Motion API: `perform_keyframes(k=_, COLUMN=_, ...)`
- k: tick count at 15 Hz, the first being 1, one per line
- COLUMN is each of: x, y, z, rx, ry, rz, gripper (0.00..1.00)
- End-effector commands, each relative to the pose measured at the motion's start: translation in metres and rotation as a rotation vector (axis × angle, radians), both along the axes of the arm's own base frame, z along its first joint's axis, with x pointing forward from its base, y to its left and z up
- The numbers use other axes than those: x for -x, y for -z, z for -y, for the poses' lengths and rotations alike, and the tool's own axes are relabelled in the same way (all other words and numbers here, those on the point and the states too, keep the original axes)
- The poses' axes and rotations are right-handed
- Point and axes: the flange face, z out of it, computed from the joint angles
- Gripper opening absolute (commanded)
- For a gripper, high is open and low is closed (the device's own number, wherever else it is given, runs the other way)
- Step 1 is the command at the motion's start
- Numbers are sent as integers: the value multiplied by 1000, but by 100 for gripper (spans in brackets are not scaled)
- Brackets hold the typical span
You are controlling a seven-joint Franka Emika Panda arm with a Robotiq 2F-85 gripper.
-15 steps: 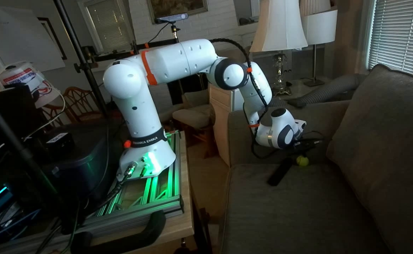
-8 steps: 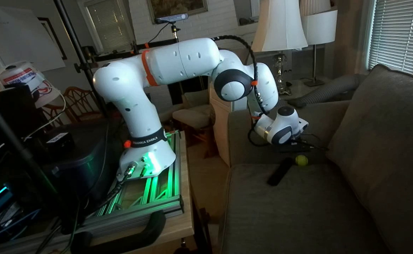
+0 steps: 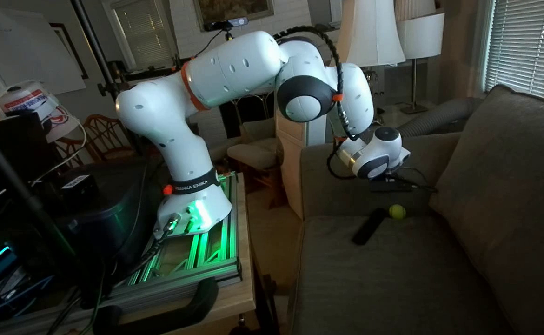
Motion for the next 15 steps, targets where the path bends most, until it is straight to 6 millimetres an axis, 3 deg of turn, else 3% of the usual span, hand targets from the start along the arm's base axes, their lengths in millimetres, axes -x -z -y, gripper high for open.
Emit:
perform_keyframes(k=1, x=5, y=-24, z=2, rx=114, ry=-61, rz=-2, gripper=0)
perform_keyframes(k=3, x=2, y=-24, z=8, rx=207, ry=-103, rz=18, gripper=0)
perform_keyframes(k=8, x=9, y=12, z=29, rx=440, ry=-196, rz=40, gripper=0)
perform_keyframes(k=15, x=-3, y=60, z=21, rx=616, ry=-268, rz=167, gripper=0)
